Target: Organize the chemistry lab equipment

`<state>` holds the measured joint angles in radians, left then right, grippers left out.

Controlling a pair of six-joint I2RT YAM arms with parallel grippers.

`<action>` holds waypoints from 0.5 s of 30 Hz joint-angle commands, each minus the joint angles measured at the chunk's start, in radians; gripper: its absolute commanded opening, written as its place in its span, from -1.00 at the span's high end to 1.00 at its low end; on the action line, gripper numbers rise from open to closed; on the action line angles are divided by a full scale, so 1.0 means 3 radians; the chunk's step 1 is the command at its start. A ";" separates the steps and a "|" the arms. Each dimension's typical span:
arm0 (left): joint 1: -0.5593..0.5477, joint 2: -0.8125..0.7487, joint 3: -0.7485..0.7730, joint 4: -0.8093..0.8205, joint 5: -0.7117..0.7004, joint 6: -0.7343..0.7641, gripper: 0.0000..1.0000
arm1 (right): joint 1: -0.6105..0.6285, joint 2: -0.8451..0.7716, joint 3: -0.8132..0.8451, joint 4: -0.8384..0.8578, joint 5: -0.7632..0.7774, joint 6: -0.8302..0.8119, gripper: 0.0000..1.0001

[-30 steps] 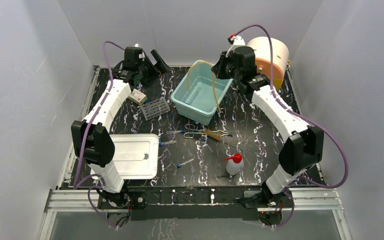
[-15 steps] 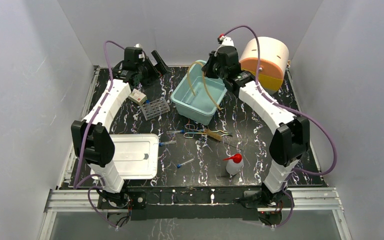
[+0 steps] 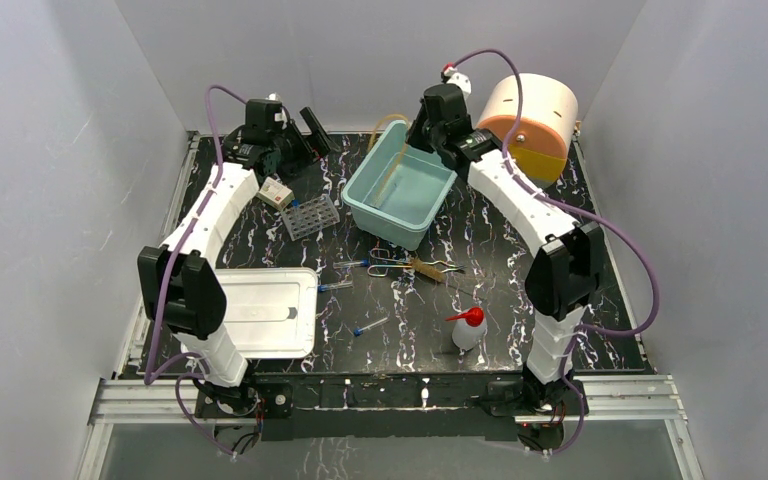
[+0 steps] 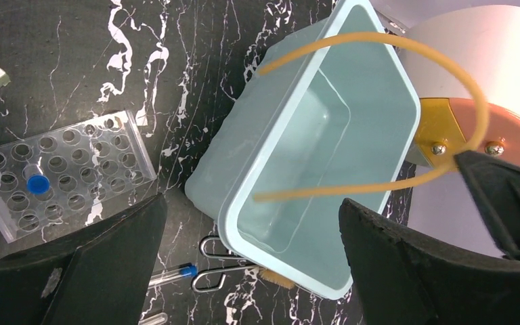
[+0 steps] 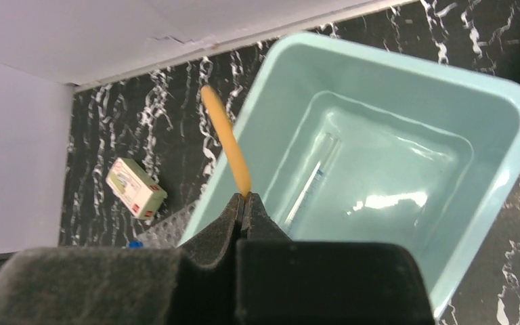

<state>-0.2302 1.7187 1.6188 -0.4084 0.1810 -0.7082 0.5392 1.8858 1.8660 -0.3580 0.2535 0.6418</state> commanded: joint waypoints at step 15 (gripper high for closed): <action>0.0031 -0.0148 0.0039 0.0014 0.0157 -0.0029 -0.97 | 0.0054 -0.1026 -0.1122 0.0701 -0.0045 -0.0393 1.00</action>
<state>-0.2298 1.7092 1.6108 -0.4175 0.1768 -0.7067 0.5522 1.6859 1.5253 -0.2710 0.2302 0.5667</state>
